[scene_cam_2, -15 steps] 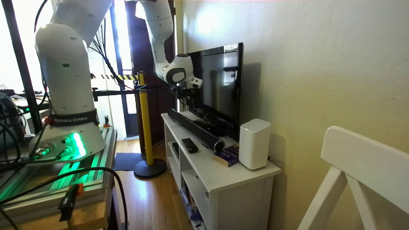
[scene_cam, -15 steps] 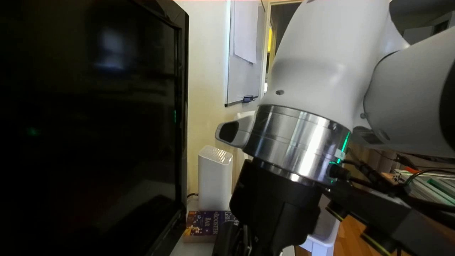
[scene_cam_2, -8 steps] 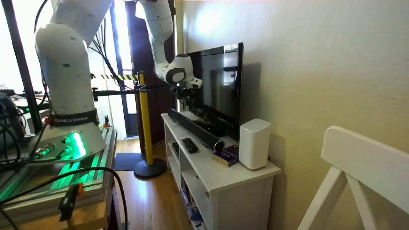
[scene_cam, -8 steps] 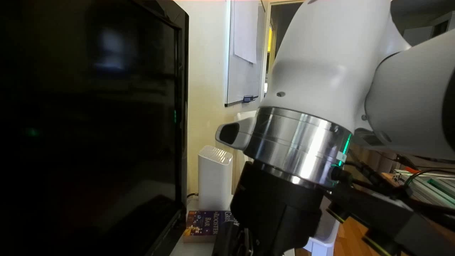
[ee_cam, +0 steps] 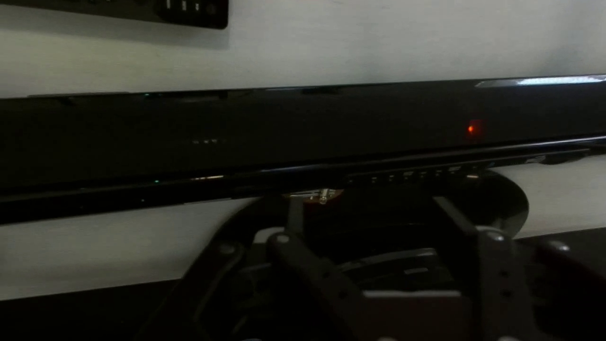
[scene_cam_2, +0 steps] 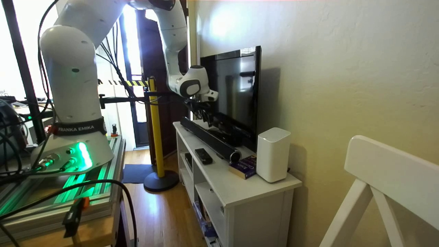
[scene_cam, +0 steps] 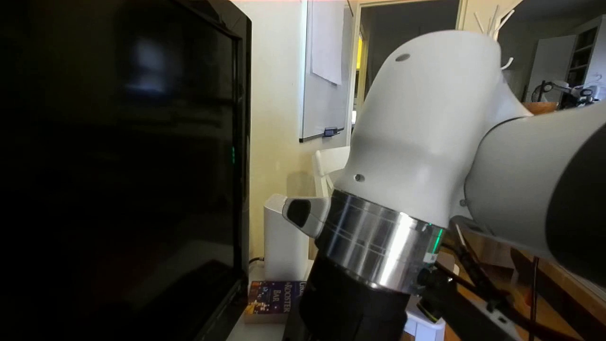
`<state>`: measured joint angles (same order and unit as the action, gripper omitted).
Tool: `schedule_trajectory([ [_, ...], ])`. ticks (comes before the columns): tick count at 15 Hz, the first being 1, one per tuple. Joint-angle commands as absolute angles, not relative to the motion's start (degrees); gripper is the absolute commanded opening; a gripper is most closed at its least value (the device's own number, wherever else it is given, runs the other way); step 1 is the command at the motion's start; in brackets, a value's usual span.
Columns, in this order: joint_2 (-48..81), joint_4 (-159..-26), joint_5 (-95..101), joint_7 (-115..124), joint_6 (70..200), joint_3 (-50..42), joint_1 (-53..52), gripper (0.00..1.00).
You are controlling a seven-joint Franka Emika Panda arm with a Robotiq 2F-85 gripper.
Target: Press the button on the keyboard
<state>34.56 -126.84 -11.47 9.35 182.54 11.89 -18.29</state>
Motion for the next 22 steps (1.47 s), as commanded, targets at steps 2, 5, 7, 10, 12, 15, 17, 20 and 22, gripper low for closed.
schedule_trajectory([
  [2, 39.2, -121.1, -9.1, 9.6, 184.0, 8.1, -22.0, 0.31],
  [5, 41.0, -117.6, -7.6, 8.6, 182.9, 7.8, -22.5, 0.1],
  [7, 42.3, -115.9, -6.9, 7.9, 182.9, 8.7, -21.9, 0.01],
  [10, 44.5, -114.6, -6.9, 7.3, 184.8, 12.8, -19.0, 0.0],
  [12, 46.2, -114.3, -6.9, 6.8, 186.2, 15.9, -17.0, 0.0],
  [15, 47.7, -114.5, -7.0, 7.2, 187.3, 17.9, -16.1, 0.0],
  [17, 45.8, -115.9, -7.7, 8.0, 185.7, 16.5, -17.5, 0.01],
  [20, 46.5, -115.9, -7.7, 8.1, 185.7, 16.5, -17.3, 0.01],
  [22, 46.5, -115.9, -7.7, 8.1, 185.7, 16.5, -17.3, 0.01],
])
